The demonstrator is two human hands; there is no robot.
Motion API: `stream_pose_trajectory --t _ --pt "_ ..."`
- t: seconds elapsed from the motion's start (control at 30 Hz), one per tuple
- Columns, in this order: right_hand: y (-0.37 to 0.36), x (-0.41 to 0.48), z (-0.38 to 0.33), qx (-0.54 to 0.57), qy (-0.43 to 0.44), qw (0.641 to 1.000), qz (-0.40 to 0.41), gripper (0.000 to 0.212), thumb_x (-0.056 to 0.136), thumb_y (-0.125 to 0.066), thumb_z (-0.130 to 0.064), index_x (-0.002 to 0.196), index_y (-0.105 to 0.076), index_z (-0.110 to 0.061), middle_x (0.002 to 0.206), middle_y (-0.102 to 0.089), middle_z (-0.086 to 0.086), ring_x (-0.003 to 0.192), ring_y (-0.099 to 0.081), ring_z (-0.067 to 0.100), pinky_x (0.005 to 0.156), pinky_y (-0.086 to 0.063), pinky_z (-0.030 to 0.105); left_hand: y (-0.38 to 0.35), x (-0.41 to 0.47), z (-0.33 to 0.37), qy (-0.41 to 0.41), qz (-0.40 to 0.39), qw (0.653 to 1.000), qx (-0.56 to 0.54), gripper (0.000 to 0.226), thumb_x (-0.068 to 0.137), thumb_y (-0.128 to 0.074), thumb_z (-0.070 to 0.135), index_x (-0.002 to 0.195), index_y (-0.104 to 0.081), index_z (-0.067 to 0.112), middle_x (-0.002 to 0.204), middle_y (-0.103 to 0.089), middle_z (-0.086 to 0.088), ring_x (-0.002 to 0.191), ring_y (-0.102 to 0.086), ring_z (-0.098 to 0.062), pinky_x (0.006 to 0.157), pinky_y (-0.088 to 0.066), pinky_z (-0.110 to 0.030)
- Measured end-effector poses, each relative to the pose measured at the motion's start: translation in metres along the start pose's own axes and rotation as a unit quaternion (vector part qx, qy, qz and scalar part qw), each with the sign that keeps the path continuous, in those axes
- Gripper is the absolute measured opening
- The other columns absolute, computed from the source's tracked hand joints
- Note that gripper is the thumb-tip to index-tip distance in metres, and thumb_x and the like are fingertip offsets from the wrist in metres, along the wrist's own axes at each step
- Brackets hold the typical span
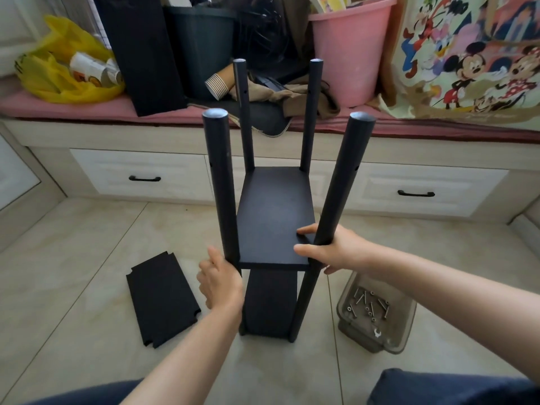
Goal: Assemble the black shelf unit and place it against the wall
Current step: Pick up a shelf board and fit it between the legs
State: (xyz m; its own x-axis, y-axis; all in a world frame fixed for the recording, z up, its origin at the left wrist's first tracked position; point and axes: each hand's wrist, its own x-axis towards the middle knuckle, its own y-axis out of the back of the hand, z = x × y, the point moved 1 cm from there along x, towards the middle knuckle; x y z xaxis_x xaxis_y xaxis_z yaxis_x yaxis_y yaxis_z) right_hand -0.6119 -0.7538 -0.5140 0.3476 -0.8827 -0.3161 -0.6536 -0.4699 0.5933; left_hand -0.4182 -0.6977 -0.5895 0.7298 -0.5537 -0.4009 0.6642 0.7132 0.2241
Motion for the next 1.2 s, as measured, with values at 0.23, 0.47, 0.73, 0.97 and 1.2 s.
stream_pose_trajectory --t 0.23,0.47,0.73,0.97,1.2 --pt "-0.005 0.000 0.002 0.007 -0.004 1.000 0.024 0.054 0.090 -0.065 -0.049 0.140 -0.052 -0.034 0.094 -0.063 -0.010 0.086 -0.067 0.013 0.062 -0.059 0.021 -0.006 -0.043 -0.012 0.123 -0.063 0.981 -0.138 0.059 0.105 -0.027 0.058 0.130 -0.045 0.008 0.109 -0.065 -0.012 0.099 -0.063 -0.026 0.087 -0.038 -0.037" --pt "-0.001 -0.005 -0.002 0.039 0.016 0.999 -0.007 0.017 0.088 -0.068 -0.047 0.090 -0.053 -0.038 0.093 -0.068 -0.007 0.089 -0.070 0.013 0.073 -0.062 0.032 -0.026 -0.068 -0.010 0.147 -0.294 0.903 -0.276 0.041 0.092 -0.070 0.017 0.130 -0.059 0.009 0.101 -0.078 -0.011 0.084 -0.077 -0.019 0.071 -0.055 -0.029" --pt "0.006 -0.014 -0.007 -0.057 0.034 0.995 0.075 0.025 0.082 -0.074 -0.036 0.061 -0.061 -0.029 0.068 -0.062 -0.013 0.064 -0.057 0.001 0.043 -0.036 0.005 -0.038 -0.067 -0.006 0.106 -0.342 0.902 -0.242 0.039 0.088 -0.073 0.017 0.125 -0.064 0.009 0.107 -0.078 -0.006 0.090 -0.076 -0.013 0.073 -0.054 -0.025" --pt "0.008 -0.015 -0.008 -0.093 0.051 0.993 0.060 0.027 0.082 -0.070 -0.040 0.083 -0.069 -0.013 0.081 -0.069 -0.003 0.072 -0.061 0.010 0.060 -0.048 0.025 -0.043 -0.063 -0.013 0.092 -0.332 0.913 -0.218 0.019 0.093 -0.067 0.012 0.112 -0.069 0.009 0.102 -0.078 -0.004 0.084 -0.076 -0.011 0.073 -0.051 -0.027" --pt "0.011 -0.017 -0.010 -0.098 0.061 0.993 0.019 0.033 0.083 -0.068 -0.039 0.089 -0.067 -0.007 0.074 -0.064 -0.001 0.066 -0.054 0.014 0.056 -0.044 0.026 -0.044 -0.055 -0.022 0.075 -0.346 0.909 -0.219 0.022 0.095 -0.065 0.012 0.116 -0.068 0.010 0.107 -0.077 -0.003 0.104 -0.073 -0.019 0.085 -0.052 -0.031"
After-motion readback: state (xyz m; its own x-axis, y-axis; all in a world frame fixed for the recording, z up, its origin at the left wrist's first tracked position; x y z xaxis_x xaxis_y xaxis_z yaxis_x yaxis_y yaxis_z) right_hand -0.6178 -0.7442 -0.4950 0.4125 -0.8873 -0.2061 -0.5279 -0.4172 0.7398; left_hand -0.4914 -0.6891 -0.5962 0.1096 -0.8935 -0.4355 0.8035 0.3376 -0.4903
